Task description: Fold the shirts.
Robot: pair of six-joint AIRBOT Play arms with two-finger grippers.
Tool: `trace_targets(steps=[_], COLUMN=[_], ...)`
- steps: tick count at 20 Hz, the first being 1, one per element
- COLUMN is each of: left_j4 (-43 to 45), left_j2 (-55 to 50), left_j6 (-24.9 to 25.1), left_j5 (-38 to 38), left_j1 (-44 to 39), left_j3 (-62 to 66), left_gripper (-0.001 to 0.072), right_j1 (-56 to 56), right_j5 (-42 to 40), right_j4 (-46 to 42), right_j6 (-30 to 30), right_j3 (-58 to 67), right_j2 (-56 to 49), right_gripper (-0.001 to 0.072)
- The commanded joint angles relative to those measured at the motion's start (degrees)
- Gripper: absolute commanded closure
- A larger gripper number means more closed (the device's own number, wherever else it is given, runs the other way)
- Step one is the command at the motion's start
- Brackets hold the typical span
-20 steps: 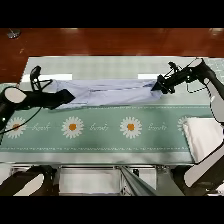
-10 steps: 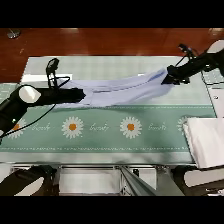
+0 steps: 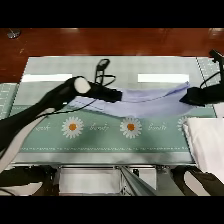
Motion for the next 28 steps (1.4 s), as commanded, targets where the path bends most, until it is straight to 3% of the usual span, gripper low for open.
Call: trace_targets(steps=[1,4,8,11,15,17,19,23,25,28], left_j4=[-5.2,-13.62,-14.49,-14.43,-12.37,-4.63,0.72,0.98,1.03,0.94], left_j2=[-13.16,-20.48,-26.01,-24.72,-19.26,-14.19,-6.45,17.68,30.8,46.34], left_j6=[-2.4,-2.38,-0.31,-0.15,-0.11,0.15,0.09,3.34,4.59,3.89], left_j5=[-2.03,-2.4,-10.6,-15.1,-25.75,-33.07,-35.39,-26.18,-20.52,-19.1], left_j1=[-6.78,-11.19,-15.02,-9.75,4.98,13.57,21.62,32.2,33.38,33.59], left_j3=[11.89,18.93,27.3,30.4,31.58,31.02,27.61,7.5,-5.86,-21.73], left_gripper=[0.0679,0.068,0.068,0.068,0.0681,0.068,0.068,0.068,0.0679,0.0679], right_j1=[-0.04,-0.04,-0.04,-0.02,2.21,5.9,11.26,23.15,27.3,32.24], right_j5=[1.25,1.51,0.68,0.28,-3.13,-5.53,-8.61,-15.91,-17.35,-15.82], right_j4=[-0.2,0.37,1.46,1.7,3.48,5.97,9.94,11.32,12.17,16.13], right_j6=[3.39,4.11,4.04,4.02,3.76,3.76,3.76,3.76,3.8,4.9], right_j3=[-4.15,-4.15,-4.15,-4.15,-4.09,-3.85,-3.54,5.73,14.67,30.82], right_j2=[9.25,11.1,11.08,11.02,10.71,8.46,3.91,-12.66,-23.76,-40.89], right_gripper=[0.0675,0.0675,0.0675,0.0675,0.0675,0.0675,0.0675,0.0675,0.0675,0.0675])
